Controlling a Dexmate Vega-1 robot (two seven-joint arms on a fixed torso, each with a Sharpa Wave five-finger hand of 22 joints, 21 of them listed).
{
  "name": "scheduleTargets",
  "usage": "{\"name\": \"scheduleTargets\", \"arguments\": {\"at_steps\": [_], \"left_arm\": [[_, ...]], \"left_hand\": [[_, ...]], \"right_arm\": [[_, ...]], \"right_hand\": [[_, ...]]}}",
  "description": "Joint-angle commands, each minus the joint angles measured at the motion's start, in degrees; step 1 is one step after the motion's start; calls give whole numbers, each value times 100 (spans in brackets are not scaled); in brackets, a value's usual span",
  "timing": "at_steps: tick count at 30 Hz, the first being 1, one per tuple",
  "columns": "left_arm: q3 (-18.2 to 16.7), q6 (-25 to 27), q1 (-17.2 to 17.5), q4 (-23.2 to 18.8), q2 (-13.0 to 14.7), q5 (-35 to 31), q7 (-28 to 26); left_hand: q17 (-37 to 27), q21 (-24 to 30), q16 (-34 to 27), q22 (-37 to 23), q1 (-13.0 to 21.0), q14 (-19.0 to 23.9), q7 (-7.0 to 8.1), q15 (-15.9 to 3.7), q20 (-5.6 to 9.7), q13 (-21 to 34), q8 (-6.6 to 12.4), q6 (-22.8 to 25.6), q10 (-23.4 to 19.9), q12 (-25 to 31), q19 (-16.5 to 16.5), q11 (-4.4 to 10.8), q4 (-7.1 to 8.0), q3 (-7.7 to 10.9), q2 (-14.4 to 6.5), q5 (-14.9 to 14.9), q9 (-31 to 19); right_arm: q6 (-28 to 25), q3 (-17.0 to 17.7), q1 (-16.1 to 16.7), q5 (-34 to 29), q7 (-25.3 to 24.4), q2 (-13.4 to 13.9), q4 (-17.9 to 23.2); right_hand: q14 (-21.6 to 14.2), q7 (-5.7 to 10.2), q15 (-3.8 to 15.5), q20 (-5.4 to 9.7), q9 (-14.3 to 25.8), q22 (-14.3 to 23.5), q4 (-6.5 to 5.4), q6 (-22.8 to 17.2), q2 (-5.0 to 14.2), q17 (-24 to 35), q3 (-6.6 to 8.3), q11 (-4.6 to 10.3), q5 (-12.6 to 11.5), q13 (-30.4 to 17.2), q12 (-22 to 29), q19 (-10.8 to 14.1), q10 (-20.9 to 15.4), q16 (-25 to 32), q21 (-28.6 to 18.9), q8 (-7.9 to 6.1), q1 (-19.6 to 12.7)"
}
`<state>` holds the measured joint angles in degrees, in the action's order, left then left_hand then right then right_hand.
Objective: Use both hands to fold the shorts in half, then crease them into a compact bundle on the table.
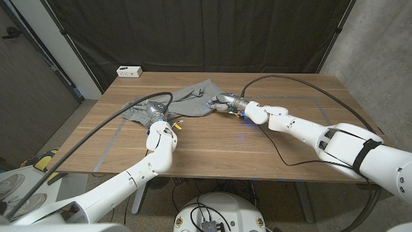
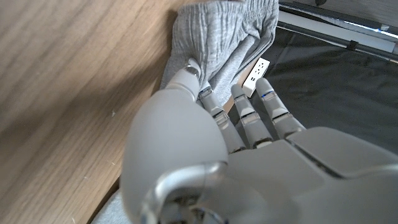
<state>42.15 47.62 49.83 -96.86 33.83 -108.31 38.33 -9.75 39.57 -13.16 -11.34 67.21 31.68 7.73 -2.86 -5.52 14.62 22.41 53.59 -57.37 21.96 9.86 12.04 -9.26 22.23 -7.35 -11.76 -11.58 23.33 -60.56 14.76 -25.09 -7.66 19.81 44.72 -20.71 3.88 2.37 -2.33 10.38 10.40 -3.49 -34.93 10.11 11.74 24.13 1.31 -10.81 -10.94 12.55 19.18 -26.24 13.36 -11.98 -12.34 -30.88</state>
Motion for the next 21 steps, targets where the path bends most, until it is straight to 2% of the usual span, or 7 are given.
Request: {"name": "scheduleTargets", "arguments": {"at_steps": [1,2,6,9,12,14,21], "left_arm": [[-50,-210,114,382,22,-49,-1083],[-19,-220,105,408,49,-111,-1130],[67,-453,104,304,319,-73,-1465],[80,-619,116,182,521,5,-1647],[70,-820,141,-5,803,89,-1889],[57,-866,155,-56,876,108,-1967],[-76,-1399,249,-533,1711,291,-2759]], "left_hand": [[-38,108,-84,-13,22,408,-7,-856,97,176,133,330,-350,106,113,5,18,154,-165,-71,-20],[-39,119,-84,-14,21,451,-10,-889,114,194,164,400,-362,102,120,-7,16,171,-157,-72,-20],[-50,163,-82,-22,32,518,43,-955,175,242,232,543,-369,87,167,-22,11,196,-148,-49,-25],[-68,181,-101,-25,42,552,56,-985,181,259,236,540,-379,86,186,-10,11,192,-156,-33,-26],[-97,205,-133,-31,61,603,142,-999,213,291,254,566,-408,90,205,19,10,181,-167,3,-30],[-106,216,-142,-34,74,618,169,-1003,224,303,272,602,-417,91,214,36,8,181,-172,18,-31],[-132,272,-143,-45,98,669,320,-1012,309,366,277,564,-394,80,262,41,29,184,-202,82,-40]], "right_arm": [[-177,-94,-51,-57,274,104,147],[-119,-94,-74,-11,349,85,79],[-121,-83,-54,0,375,113,120],[-173,-67,-26,-9,363,141,203],[-139,-62,-18,-10,318,127,169],[-115,-59,-23,2,314,110,133],[-115,-71,-35,10,314,72,70]], "right_hand": [[-148,-47,286,18,19,0,-19,-151,1,12,80,-51,-16,-9,24,96,-123,48,-47,-70,73],[-200,-49,320,23,19,0,-18,-217,-4,10,94,43,-15,-8,31,113,-175,61,-52,-81,84],[-334,-41,369,36,17,0,-15,-309,-7,-3,131,22,-16,-7,52,152,-303,89,-63,-86,100],[-357,-48,350,43,16,0,-20,-336,0,-8,151,0,-17,-7,44,155,-317,86,-61,-84,109],[-368,-65,327,45,16,0,-25,-342,7,-10,169,-27,-19,-7,38,157,-327,81,-60,-76,117],[-369,-66,317,47,15,0,-26,-343,7,-11,174,-27,-19,-6,32,156,-320,79,-59,-72,119],[-352,-66,311,44,15,0,-25,-349,6,-15,197,-37,-21,-6,9,148,-302,59,-53,-59,127]]}}
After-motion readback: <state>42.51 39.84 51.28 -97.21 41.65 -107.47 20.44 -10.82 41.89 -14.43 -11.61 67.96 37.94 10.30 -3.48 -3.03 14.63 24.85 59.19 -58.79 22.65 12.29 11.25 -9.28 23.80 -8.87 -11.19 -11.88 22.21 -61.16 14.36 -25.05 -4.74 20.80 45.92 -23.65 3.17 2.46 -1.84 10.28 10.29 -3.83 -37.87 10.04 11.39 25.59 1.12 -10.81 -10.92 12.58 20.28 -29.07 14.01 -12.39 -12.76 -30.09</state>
